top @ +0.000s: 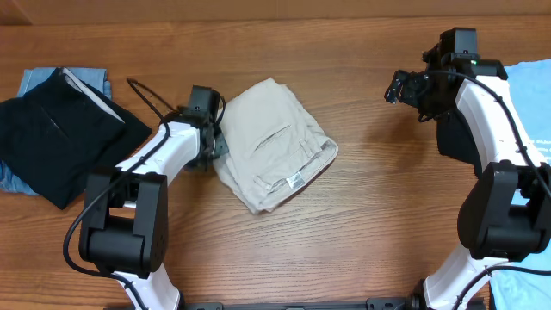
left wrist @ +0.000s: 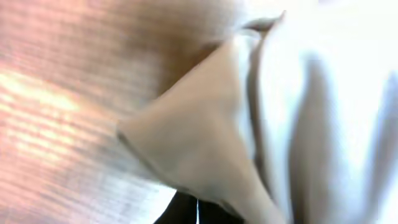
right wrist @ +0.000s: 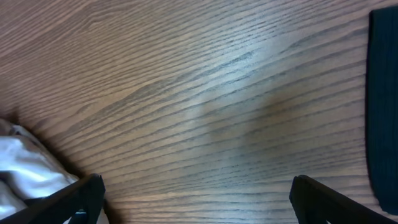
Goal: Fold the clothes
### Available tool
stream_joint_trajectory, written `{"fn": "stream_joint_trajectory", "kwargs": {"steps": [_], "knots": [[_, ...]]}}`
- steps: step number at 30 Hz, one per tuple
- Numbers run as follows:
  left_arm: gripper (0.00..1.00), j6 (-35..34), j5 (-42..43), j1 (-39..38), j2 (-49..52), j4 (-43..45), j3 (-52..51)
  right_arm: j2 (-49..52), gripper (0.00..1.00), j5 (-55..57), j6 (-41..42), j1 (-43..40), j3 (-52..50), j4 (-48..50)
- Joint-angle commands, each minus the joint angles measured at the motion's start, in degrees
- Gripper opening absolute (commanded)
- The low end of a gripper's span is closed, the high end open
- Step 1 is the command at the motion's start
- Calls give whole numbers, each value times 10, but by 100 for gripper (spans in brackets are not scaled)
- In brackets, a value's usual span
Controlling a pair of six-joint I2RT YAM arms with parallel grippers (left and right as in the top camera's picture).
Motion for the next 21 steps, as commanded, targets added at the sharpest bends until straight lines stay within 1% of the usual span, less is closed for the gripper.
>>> {"fn": "stream_joint_trajectory", "kwargs": {"steps": [1,4,5,7,8,9,10,11,12,14,15,16,18,20,21], "knots": [[15,25,-22,-1,5,94,-2,-6,100,-3,0,-1,9,2],[19,25,17,-1,10,199,-2,-6,100,-3,0,-1,9,2],[19,25,49,-1,19,253,-2,-6,100,-3,0,-1,9,2],[20,14,106,-1,40,322,-2,-6,100,-3,0,-1,9,2],[18,5,132,-1,52,348,-2,-6,100,-3,0,-1,9,2],[10,14,118,0,55,347,4,-6,100,-3,0,-1,9,2],[4,31,89,4,49,325,18,-6,100,-3,0,-1,9,2],[4,40,58,12,38,288,42,-6,100,-3,0,-1,9,2],[4,40,58,25,19,230,78,-6,100,-3,0,-1,9,2],[4,40,87,45,-6,144,126,-6,100,-3,0,-1,9,2],[4,29,97,54,-12,93,147,-6,100,-3,0,-1,9,2],[4,2,114,60,-12,47,155,-6,100,-3,0,-1,9,2],[4,-27,130,61,-4,-6,146,-6,100,-3,0,-1,9,2],[4,-33,130,55,13,-12,130,-6,100,-3,0,-1,9,2],[4,-49,133,54,23,-12,126,-6,100,-3,0,-1,9,2]]}}
